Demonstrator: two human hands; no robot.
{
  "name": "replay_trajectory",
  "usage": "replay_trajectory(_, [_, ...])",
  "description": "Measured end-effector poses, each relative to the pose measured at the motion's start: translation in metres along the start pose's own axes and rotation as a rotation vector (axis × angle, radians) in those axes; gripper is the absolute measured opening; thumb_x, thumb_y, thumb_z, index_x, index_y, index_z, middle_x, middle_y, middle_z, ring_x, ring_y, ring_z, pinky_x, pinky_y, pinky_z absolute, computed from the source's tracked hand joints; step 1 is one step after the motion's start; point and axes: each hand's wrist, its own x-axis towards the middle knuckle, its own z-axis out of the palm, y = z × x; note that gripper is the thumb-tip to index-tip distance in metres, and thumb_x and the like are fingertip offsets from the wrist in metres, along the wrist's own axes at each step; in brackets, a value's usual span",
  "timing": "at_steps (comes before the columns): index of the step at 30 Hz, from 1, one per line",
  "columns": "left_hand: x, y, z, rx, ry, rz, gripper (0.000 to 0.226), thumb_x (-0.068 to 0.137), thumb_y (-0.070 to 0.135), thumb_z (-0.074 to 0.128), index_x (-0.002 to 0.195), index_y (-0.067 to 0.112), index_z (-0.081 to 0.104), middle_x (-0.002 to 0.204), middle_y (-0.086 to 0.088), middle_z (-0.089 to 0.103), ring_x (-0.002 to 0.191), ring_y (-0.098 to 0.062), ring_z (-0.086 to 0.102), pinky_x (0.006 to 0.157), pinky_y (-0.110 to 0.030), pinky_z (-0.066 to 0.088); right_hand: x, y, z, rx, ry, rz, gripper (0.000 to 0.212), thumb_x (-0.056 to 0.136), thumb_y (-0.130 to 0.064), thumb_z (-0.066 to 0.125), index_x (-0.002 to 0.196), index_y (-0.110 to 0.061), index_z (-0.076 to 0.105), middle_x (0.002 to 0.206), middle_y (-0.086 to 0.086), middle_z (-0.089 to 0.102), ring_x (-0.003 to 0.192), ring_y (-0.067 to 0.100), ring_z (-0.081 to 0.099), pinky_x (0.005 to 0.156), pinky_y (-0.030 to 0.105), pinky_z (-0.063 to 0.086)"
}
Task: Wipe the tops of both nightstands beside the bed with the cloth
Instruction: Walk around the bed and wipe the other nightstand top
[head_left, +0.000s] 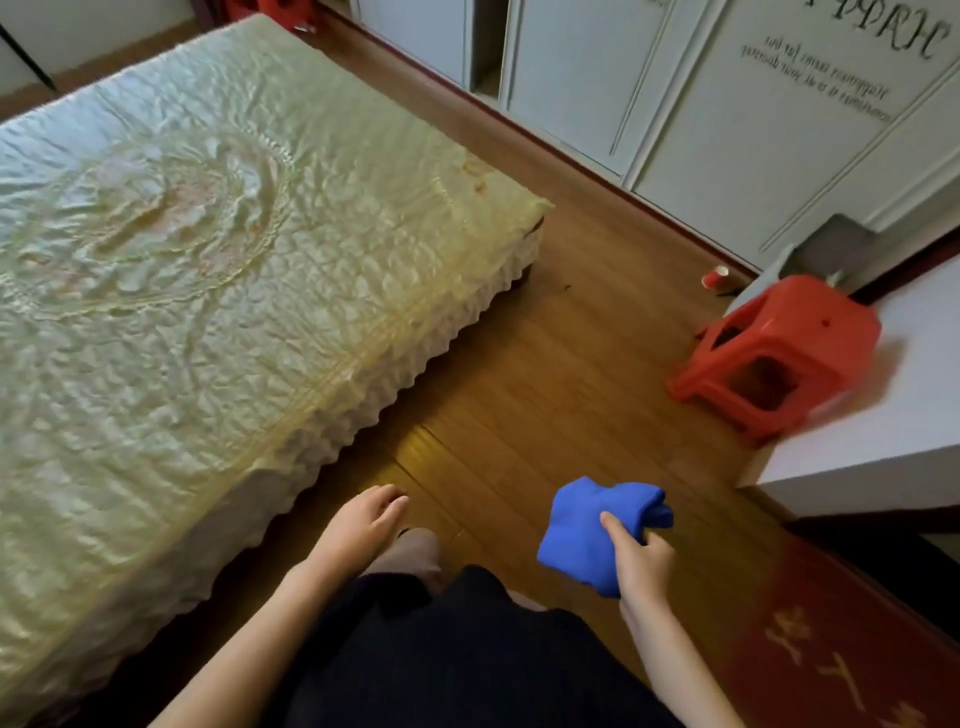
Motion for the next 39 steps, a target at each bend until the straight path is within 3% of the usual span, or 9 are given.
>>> replay_trajectory(3, [0.034,-0.003,-0.023,0.021,0.045,-0.046,0.033,0.096,0.044,0.044,0.115,0.024,0.063,0.107,0.010,0.063,0.098,-0.006,0.058,0.074,-0.018,0.038,0.037,-0.039,0.030,0.005,-0.069,-0.035,0.012,0.082,-0.015,0.074,0.090,-0.012,0.064,0.086,-0.001,0.068,0.076,0.011,0.065,0.067,0.030,0.049])
replay_trajectory(7, [0.096,-0.007,-0.043,-0.011,0.095,-0.122,0.035,0.098,0.042,0.042,0.121,0.023,0.062,0.117,0.007,0.064,0.104,-0.009,0.055,0.085,-0.026,0.039,0.096,-0.093,0.072,0.003,-0.118,-0.073,0.011,0.080,-0.020,0.075,0.079,-0.021,0.065,0.079,-0.013,0.068,0.064,-0.001,0.067,0.048,0.015,0.048])
replay_trajectory(9, [0.136,0.001,-0.051,-0.054,0.111,-0.155,0.036,0.098,0.042,0.042,0.122,0.023,0.062,0.121,0.005,0.064,0.107,-0.010,0.055,0.087,-0.027,0.039,0.129,-0.118,0.091,-0.001,-0.127,-0.076,0.010,0.080,-0.021,0.075,0.080,-0.022,0.065,0.080,-0.015,0.069,0.065,-0.003,0.067,0.048,0.013,0.048])
replay_trajectory(12, [0.215,0.034,-0.070,-0.086,0.095,-0.147,0.037,0.099,0.040,0.042,0.126,0.022,0.060,0.123,0.002,0.065,0.109,-0.011,0.056,0.088,-0.027,0.039,0.181,-0.161,0.113,0.001,-0.088,-0.060,0.013,0.081,-0.020,0.075,0.090,-0.017,0.067,0.087,-0.010,0.069,0.076,0.001,0.065,0.058,0.020,0.048])
replay_trajectory(18, [0.380,0.146,-0.140,-0.034,-0.062,0.007,0.037,0.098,0.044,0.039,0.126,0.029,0.059,0.116,0.009,0.064,0.106,-0.012,0.059,0.085,-0.025,0.041,0.274,-0.251,0.119,-0.050,0.105,-0.034,0.022,0.082,-0.017,0.074,0.098,-0.004,0.067,0.092,0.006,0.066,0.072,0.007,0.059,0.057,0.024,0.043])
replay_trajectory(23, [0.491,0.237,-0.168,0.045,-0.164,0.131,0.044,0.096,0.051,0.037,0.130,0.031,0.055,0.123,0.012,0.061,0.112,-0.010,0.057,0.098,-0.030,0.043,0.343,-0.314,0.108,-0.091,0.270,-0.043,0.027,0.084,-0.012,0.071,0.099,0.010,0.067,0.092,0.016,0.065,0.085,0.026,0.058,0.074,0.032,0.037])
replay_trajectory(27, [0.567,0.288,-0.162,0.059,-0.202,0.144,0.039,0.093,0.056,0.039,0.121,0.036,0.058,0.112,0.012,0.064,0.097,-0.006,0.059,0.084,-0.028,0.046,0.409,-0.352,0.106,-0.133,0.375,-0.011,0.033,0.083,-0.017,0.073,0.099,0.012,0.068,0.098,0.027,0.069,0.096,0.038,0.063,0.073,0.032,0.036])
replay_trajectory(35, [0.699,0.384,-0.165,-0.092,-0.089,0.025,0.020,0.096,0.045,0.044,0.103,0.037,0.060,0.099,0.017,0.064,0.091,-0.003,0.058,0.070,-0.019,0.040,0.593,-0.474,0.151,-0.215,0.234,-0.058,0.035,0.083,-0.020,0.073,0.096,0.012,0.068,0.100,0.029,0.069,0.096,0.043,0.064,0.077,0.040,0.042])
replay_trajectory(39, [0.751,0.428,-0.182,-0.190,0.059,-0.064,0.023,0.097,0.040,0.045,0.106,0.030,0.063,0.099,0.011,0.065,0.091,-0.007,0.059,0.071,-0.021,0.040,0.666,-0.569,0.202,-0.216,0.005,-0.128,0.018,0.083,-0.017,0.072,0.095,-0.004,0.068,0.095,0.015,0.069,0.088,0.029,0.062,0.078,0.036,0.044])
